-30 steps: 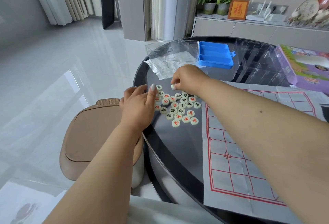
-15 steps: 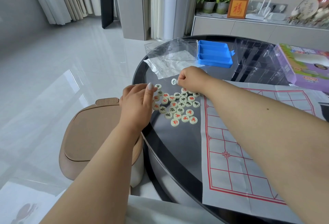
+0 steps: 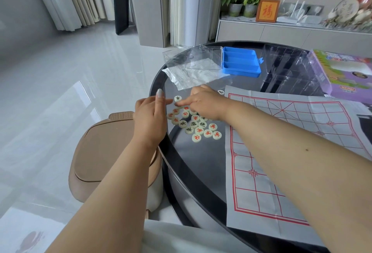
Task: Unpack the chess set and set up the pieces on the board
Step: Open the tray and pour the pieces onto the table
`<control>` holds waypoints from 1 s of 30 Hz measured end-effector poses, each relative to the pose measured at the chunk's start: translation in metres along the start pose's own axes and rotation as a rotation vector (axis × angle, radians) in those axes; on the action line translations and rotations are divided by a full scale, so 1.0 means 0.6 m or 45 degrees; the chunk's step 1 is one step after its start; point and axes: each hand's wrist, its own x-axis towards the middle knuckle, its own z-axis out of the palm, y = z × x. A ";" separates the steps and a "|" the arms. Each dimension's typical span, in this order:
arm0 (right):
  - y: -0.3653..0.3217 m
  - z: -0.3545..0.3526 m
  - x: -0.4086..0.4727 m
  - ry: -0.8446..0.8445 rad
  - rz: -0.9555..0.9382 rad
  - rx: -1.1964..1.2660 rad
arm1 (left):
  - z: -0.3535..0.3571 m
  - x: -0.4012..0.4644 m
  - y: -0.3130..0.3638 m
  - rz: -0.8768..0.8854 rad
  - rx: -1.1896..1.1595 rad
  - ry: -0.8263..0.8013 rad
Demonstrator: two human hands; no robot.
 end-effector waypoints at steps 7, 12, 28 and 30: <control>0.033 -0.021 -0.007 -0.001 0.122 -0.180 | 0.004 -0.004 0.002 0.262 0.256 -0.268; 0.052 -0.047 -0.052 -0.004 0.002 -0.178 | 0.002 -0.010 0.003 0.332 0.549 -0.568; 0.046 -0.059 -0.071 -0.054 0.004 -0.517 | 0.009 -0.004 -0.008 0.202 0.380 -0.405; 0.043 -0.048 -0.067 -0.111 0.019 -0.523 | 0.010 -0.004 -0.009 0.189 0.376 -0.410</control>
